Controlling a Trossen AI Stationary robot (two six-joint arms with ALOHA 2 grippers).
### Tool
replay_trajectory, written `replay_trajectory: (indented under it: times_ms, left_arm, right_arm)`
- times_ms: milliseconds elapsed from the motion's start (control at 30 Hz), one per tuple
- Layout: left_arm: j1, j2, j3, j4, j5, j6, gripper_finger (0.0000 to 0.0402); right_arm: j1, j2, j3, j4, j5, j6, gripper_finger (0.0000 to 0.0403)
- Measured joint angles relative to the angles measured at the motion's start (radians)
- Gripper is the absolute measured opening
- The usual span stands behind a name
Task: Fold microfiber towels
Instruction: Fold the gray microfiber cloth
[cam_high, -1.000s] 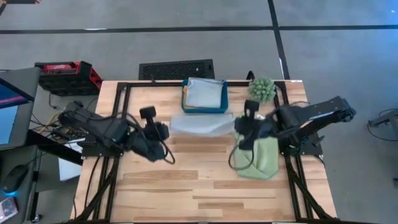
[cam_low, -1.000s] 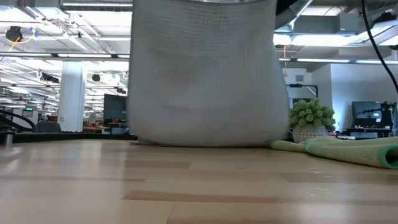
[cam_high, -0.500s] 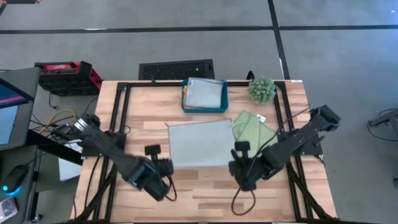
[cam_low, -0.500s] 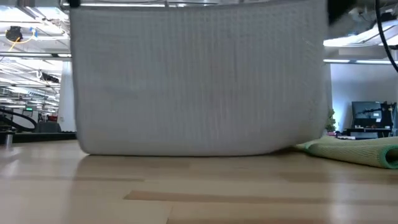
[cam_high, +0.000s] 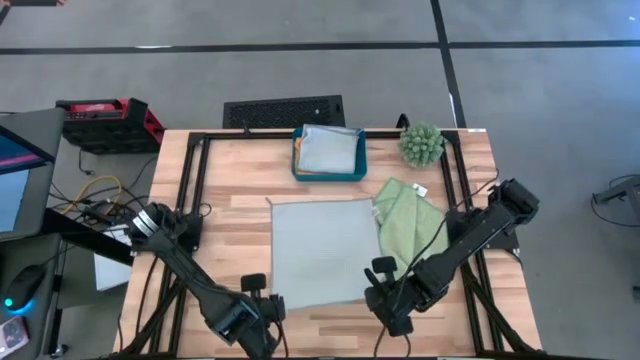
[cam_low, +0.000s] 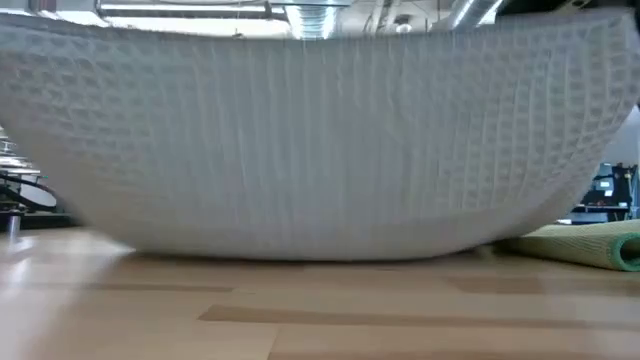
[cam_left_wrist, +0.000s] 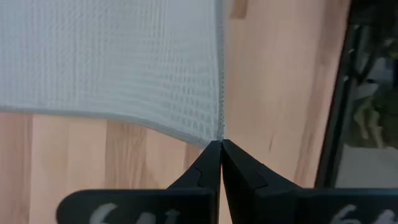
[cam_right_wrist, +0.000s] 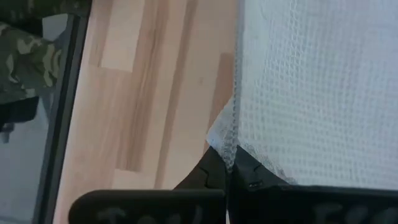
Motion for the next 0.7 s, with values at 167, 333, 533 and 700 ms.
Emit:
replay_trajectory:
  times_ms: [167, 333, 533, 700]
  left_arm:
    - [0.013, 0.008, 0.000, -0.067, -0.076, -0.053, 0.0000]
    - [0.059, 0.008, 0.000, -0.188, -0.151, -0.132, 0.0000]
    - [0.139, 0.008, 0.000, -0.290, -0.220, -0.176, 0.0000]
    - [0.221, 0.006, -0.079, -0.290, -0.226, -0.185, 0.0000]
  right_arm:
    - [-0.018, -0.012, 0.001, -0.041, 0.055, 0.000, 0.0009]
    - [-0.089, -0.012, 0.001, -0.120, 0.090, 0.000, 0.0009]
    - [-0.217, -0.011, -0.032, -0.162, 0.121, -0.052, 0.0009]
    - [-0.323, -0.011, -0.098, -0.152, 0.132, -0.125, 0.0009]
